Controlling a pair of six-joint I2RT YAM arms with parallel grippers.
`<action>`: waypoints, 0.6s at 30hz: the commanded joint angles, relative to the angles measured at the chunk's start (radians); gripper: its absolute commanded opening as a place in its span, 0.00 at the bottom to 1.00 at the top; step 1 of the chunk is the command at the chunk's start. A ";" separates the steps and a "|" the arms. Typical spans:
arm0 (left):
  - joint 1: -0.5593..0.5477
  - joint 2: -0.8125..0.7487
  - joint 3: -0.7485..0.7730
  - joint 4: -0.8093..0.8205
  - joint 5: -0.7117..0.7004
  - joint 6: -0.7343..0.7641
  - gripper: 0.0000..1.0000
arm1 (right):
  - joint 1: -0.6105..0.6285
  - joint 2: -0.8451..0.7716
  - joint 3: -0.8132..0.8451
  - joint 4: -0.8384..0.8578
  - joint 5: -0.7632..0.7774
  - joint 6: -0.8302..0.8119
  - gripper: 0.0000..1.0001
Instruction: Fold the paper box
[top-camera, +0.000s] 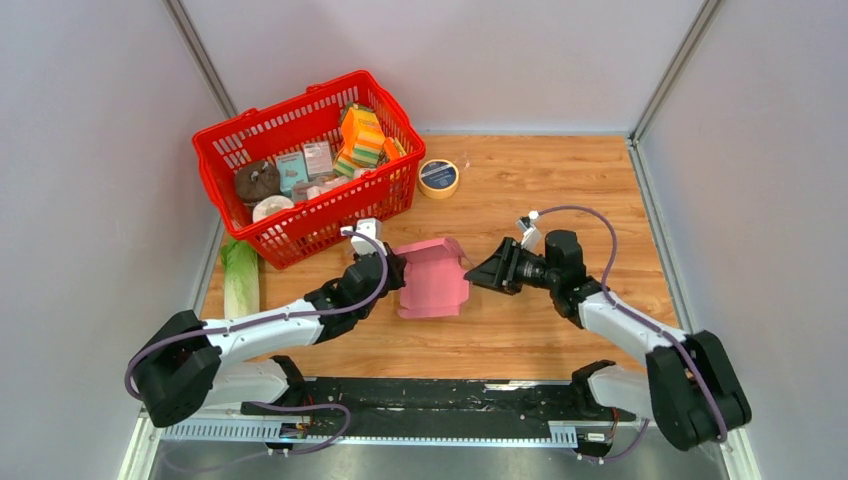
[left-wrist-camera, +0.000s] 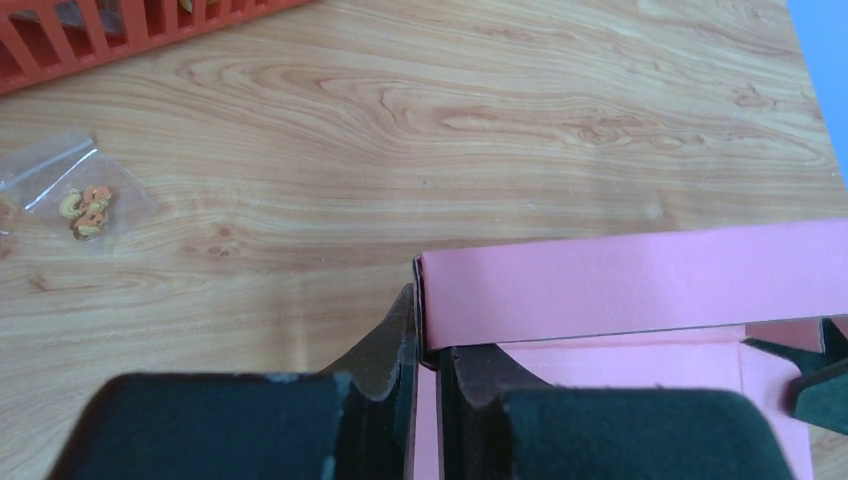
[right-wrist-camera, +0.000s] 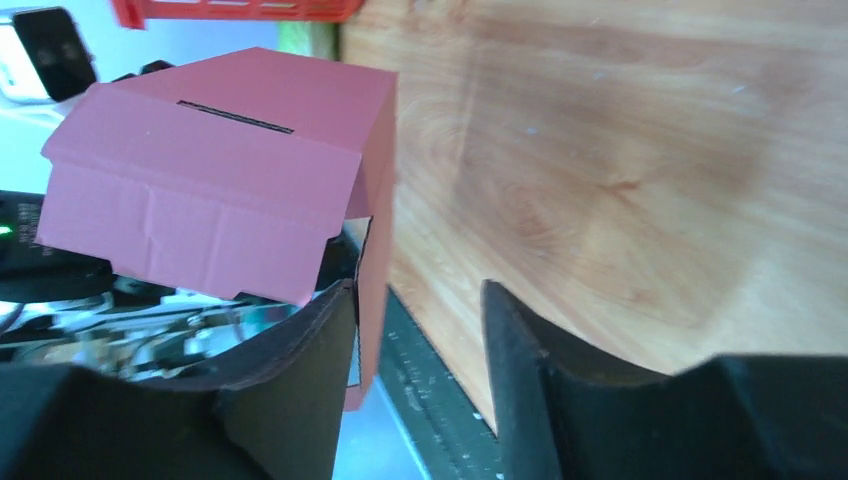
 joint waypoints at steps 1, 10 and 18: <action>-0.004 -0.019 0.012 -0.003 -0.025 0.026 0.00 | -0.007 -0.130 0.158 -0.606 0.168 -0.355 0.59; -0.003 -0.017 0.025 -0.032 -0.039 0.064 0.00 | -0.012 -0.228 0.298 -0.852 0.322 -0.473 0.55; -0.003 -0.007 0.029 -0.039 -0.030 0.070 0.00 | 0.022 -0.074 0.516 -0.889 0.515 -0.579 0.21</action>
